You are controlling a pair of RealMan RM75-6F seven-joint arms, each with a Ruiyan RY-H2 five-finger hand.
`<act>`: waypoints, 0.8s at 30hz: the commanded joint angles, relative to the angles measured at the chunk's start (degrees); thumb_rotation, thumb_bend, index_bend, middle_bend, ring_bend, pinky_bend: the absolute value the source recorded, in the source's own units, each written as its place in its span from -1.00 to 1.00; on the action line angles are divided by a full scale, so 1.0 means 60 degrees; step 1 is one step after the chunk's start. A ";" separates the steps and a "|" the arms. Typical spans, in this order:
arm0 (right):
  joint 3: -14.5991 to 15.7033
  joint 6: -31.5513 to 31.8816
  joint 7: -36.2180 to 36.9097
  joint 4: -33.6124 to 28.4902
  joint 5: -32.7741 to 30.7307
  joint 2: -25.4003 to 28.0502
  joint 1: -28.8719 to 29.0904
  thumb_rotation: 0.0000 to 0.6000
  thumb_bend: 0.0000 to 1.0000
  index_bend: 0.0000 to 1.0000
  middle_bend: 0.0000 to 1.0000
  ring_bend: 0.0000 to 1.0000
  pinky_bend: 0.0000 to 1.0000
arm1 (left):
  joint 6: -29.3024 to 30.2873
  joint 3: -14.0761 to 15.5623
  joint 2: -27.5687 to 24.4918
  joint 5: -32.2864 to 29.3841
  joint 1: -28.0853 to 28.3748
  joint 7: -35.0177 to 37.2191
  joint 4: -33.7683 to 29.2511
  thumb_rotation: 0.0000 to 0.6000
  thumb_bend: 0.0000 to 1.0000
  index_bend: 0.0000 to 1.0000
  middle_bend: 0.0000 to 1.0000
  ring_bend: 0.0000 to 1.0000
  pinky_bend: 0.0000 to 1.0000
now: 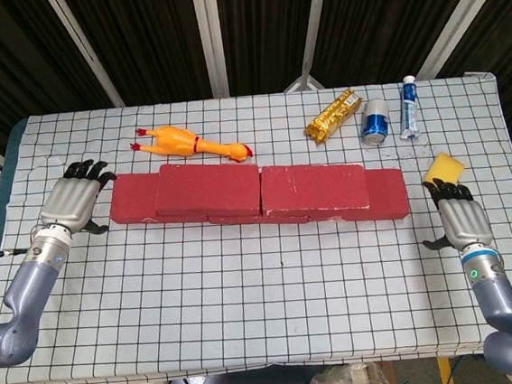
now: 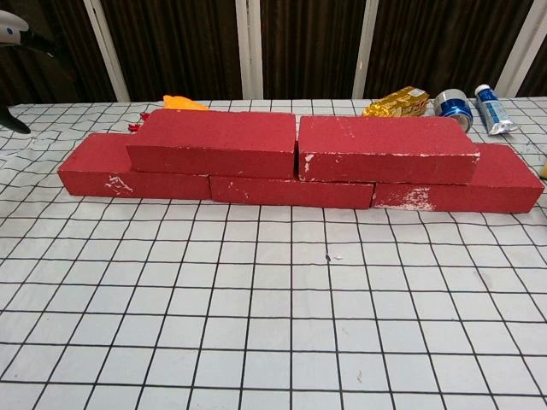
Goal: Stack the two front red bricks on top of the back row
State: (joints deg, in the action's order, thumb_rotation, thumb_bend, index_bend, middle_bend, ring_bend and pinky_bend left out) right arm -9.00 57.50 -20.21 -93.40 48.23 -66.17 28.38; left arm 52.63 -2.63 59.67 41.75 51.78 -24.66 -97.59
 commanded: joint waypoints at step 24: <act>0.0132 -0.0107 -0.0280 -0.0189 -0.0349 -0.0139 0.0385 1.00 -0.68 -0.87 -1.00 -1.00 -1.00 | -0.0426 -0.0055 0.1946 -0.0902 0.0391 -0.1103 0.1416 1.00 -1.00 -0.60 -0.91 -1.00 -0.97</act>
State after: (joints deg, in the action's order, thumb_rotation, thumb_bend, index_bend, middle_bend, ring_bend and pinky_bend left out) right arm -8.07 56.56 -21.97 -94.50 46.16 -66.99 30.69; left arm 50.03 -2.82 71.20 36.33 54.07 -31.41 -89.22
